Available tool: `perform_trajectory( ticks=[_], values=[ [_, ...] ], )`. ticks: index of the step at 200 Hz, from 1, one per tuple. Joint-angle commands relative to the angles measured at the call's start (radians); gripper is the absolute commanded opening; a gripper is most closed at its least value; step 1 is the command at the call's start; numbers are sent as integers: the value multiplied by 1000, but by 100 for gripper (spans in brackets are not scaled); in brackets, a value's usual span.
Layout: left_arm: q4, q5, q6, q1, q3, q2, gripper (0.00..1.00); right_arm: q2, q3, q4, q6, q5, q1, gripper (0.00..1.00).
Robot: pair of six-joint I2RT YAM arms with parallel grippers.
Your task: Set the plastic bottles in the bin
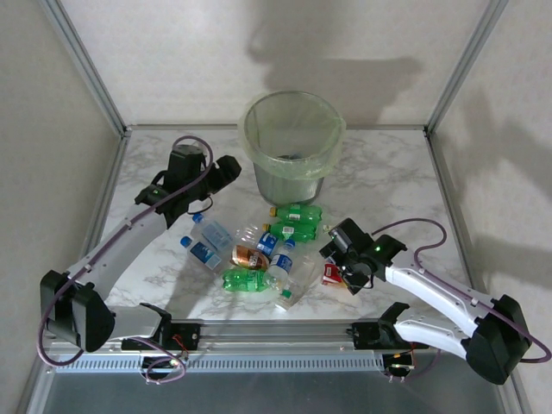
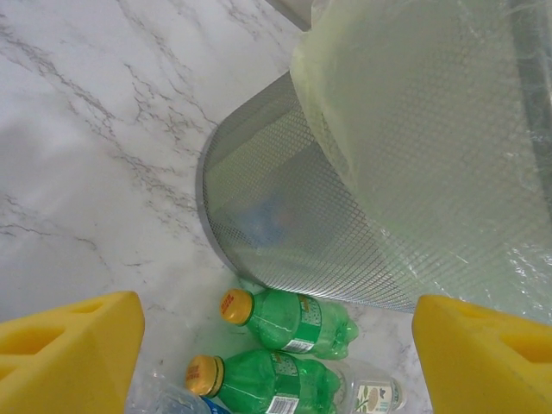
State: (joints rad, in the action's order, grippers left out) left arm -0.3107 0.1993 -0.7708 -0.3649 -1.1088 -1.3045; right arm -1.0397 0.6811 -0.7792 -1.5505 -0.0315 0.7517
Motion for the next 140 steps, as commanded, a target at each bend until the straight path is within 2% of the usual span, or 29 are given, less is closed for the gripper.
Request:
perform_trajectory(
  ticks=[1, 39, 100, 140],
  values=[
    [20, 23, -2, -6, -2, -11, 81, -17, -27, -5, -53, -7, 9, 93],
    [11, 31, 8, -6, -12, -18, 81, -8, -50, 5, -91, -24, 8, 90],
    [2, 38, 18, -6, -16, -14, 81, -37, -103, 53, -104, 0, 3, 90],
    [5, 41, 17, -6, -17, -21, 80, -54, -134, 80, -94, -2, -7, 82]
  ],
)
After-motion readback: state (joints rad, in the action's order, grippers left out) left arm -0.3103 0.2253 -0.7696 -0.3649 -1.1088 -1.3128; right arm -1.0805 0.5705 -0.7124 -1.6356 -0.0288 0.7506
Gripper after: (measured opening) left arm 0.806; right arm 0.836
